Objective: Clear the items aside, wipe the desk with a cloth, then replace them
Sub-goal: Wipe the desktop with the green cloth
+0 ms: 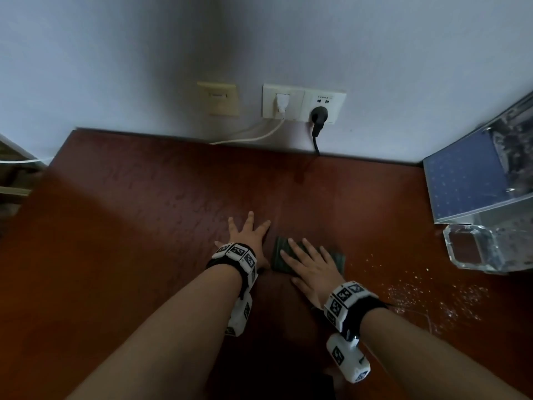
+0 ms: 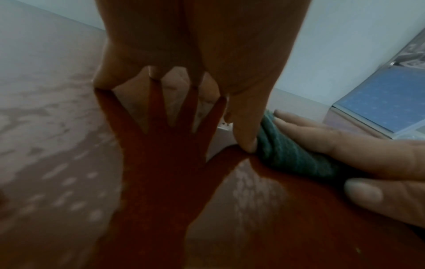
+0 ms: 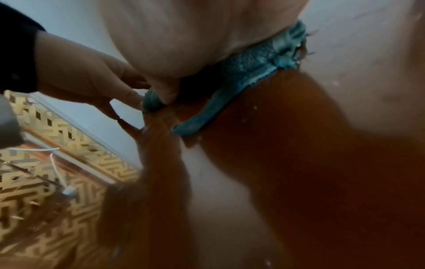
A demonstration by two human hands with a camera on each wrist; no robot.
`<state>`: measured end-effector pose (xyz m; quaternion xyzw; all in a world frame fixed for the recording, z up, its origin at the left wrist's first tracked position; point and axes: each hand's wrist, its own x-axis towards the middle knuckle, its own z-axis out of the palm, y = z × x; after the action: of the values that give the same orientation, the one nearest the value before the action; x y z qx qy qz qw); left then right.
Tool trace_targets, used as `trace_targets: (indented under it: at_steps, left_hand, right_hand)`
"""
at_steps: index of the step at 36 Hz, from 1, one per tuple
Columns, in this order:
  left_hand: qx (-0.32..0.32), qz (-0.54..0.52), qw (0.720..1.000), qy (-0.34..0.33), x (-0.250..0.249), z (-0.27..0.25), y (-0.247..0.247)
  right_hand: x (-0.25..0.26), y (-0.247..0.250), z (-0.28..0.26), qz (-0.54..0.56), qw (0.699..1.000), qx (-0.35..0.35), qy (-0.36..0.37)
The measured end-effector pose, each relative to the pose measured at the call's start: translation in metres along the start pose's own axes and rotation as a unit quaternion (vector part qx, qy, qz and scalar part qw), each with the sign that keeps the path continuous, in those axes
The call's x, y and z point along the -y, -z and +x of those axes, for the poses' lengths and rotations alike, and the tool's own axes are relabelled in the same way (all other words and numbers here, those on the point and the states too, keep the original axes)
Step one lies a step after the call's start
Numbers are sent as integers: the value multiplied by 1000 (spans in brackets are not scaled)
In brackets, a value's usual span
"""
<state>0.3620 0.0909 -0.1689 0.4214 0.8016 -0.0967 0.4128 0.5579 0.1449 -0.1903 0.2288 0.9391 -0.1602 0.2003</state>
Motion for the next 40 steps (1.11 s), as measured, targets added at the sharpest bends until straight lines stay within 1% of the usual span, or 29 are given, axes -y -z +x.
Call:
trace_targets:
  at_steps: [2, 4, 5, 9, 10, 11, 12, 13, 14, 15, 16, 18, 22, 24, 25, 26, 27, 29, 30, 31, 32, 35, 40]
  left_hand:
    - [-3, 12, 1000, -11, 3, -1, -3]
    - [11, 41, 999, -17, 6, -3, -4]
    - [21, 58, 998, -18, 7, -5, -5]
    - [46, 102, 994, -5, 19, -12, -21]
    - [49, 100, 994, -4, 23, -14, -27]
    - [52, 96, 994, -8, 27, -16, -31]
    - [53, 90, 994, -14, 31, -18, -33]
    - [55, 85, 995, -21, 34, -20, -34]
    - [55, 82, 995, -26, 36, -21, -33]
    - [55, 78, 995, -29, 37, -22, -33]
    - [54, 74, 995, -29, 37, -22, -33]
    - [53, 68, 996, -27, 36, -22, -33]
    - [66, 72, 995, -27, 34, -21, -33]
    - [71, 73, 995, -22, 32, -20, -31]
    - [74, 75, 994, -19, 32, -19, -31]
    - [76, 77, 994, -18, 32, -18, -30]
    - [77, 79, 994, -17, 32, -18, -31]
    - [79, 80, 993, -16, 32, -17, -32]
    - [80, 81, 993, -16, 33, -17, -33]
    - [80, 82, 993, -14, 33, -17, -33]
    - [80, 83, 993, -12, 33, -17, -33]
    - [80, 95, 992, -7, 31, -16, -34]
    - [75, 94, 993, -9, 31, -19, -31]
  right_hand:
    - [3, -5, -10, 11, 1000, -8, 13]
    - [7, -10, -19, 23, 999, -24, 32]
    - [10, -10, -23, 24, 999, -18, 37]
    - [6, -5, -15, 47, 997, 66, 7]
    - [5, -1, -10, 63, 993, 96, 15]
    - [8, 4, -9, 100, 990, 98, 25]
    - [6, 4, -10, 141, 988, 50, 38]
    - [7, 8, -11, 180, 983, -29, 19]
    - [14, 19, -15, 248, 968, -35, -22]
    - [19, 30, -18, 330, 939, -64, -69]
    - [16, 38, -15, 351, 928, -94, -84]
    - [-4, 44, -10, 454, 874, -122, -124]
    - [-34, 59, 7, 440, 859, -204, -166]
    - [-40, 65, 16, 410, 865, -228, -180]
    - [-43, 65, 22, 389, 874, -229, -180]
    - [-45, 64, 29, 363, 890, -214, -177]
    - [-48, 61, 37, 330, 909, -183, -176]
    - [-47, 53, 48, 224, 953, -84, -187]
    - [-45, 47, 52, 171, 965, -46, -192]
    - [-40, 43, 55, 135, 972, -26, -193]
    - [-35, 39, 55, 113, 976, -20, -185]
    - [-18, 29, 49, 59, 989, -22, -137]
    - [2, 13, 32, 13, 998, -7, -68]
